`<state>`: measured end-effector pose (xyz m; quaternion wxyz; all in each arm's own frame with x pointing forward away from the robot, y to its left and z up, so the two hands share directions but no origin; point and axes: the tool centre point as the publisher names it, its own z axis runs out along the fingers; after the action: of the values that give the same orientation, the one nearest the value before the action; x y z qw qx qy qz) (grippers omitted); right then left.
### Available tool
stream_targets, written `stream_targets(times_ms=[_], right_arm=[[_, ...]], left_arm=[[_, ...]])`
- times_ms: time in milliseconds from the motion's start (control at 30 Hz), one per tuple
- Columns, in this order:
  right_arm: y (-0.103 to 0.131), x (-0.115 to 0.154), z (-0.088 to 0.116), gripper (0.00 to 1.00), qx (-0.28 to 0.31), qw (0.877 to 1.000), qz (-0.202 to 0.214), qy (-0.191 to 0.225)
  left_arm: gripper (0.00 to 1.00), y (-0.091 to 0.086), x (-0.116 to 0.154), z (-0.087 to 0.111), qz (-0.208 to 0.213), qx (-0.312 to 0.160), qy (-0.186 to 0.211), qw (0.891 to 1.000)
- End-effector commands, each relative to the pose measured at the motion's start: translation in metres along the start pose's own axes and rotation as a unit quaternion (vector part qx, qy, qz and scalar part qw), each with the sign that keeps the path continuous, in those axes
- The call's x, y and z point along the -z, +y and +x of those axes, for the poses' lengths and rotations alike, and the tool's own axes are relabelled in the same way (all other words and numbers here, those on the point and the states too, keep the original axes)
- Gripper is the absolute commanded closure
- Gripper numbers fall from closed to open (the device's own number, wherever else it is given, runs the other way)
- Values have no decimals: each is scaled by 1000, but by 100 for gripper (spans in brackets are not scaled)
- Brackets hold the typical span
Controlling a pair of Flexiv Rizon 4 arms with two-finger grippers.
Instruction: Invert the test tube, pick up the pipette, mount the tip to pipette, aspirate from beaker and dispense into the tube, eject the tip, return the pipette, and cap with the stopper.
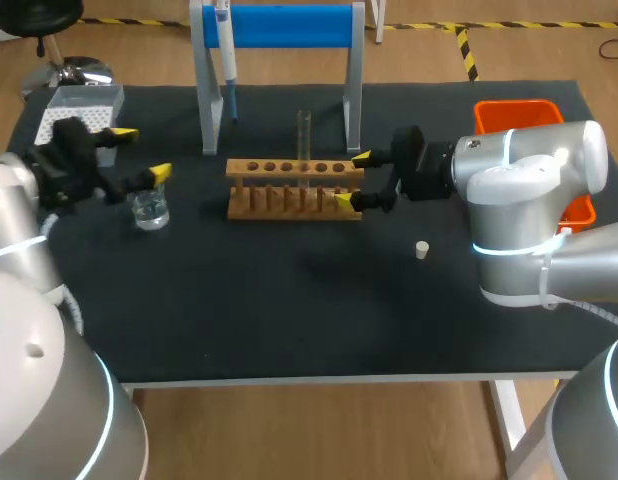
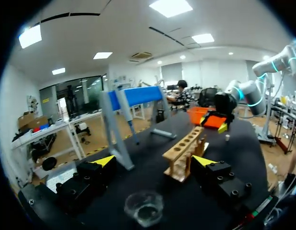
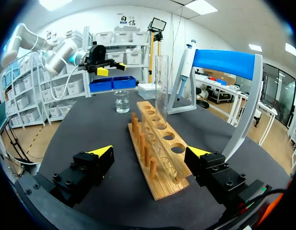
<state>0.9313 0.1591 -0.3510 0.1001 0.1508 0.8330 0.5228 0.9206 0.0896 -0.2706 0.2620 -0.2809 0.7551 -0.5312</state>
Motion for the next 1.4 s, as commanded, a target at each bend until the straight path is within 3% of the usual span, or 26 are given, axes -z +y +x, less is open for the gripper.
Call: stream_targets(times_ms=[33,333,567,967,1400], right_arm=[[0,1,0,0,0,1000,1,1],[0,1,0,0,0,1000,1,1],[0,1,0,0,0,1000,1,1],[0,1,0,0,0,1000,1,1],[0,1,0,0,0,1000,1,1]], left_arm=[[0,4,57,-15,-16,12,-110,994],[0,19,77,-56,-54,40,-191,979],[0,27,69,-93,-84,97,-254,959],[0,48,36,-138,-104,131,-284,944],[0,63,16,-171,-108,149,-313,932]])
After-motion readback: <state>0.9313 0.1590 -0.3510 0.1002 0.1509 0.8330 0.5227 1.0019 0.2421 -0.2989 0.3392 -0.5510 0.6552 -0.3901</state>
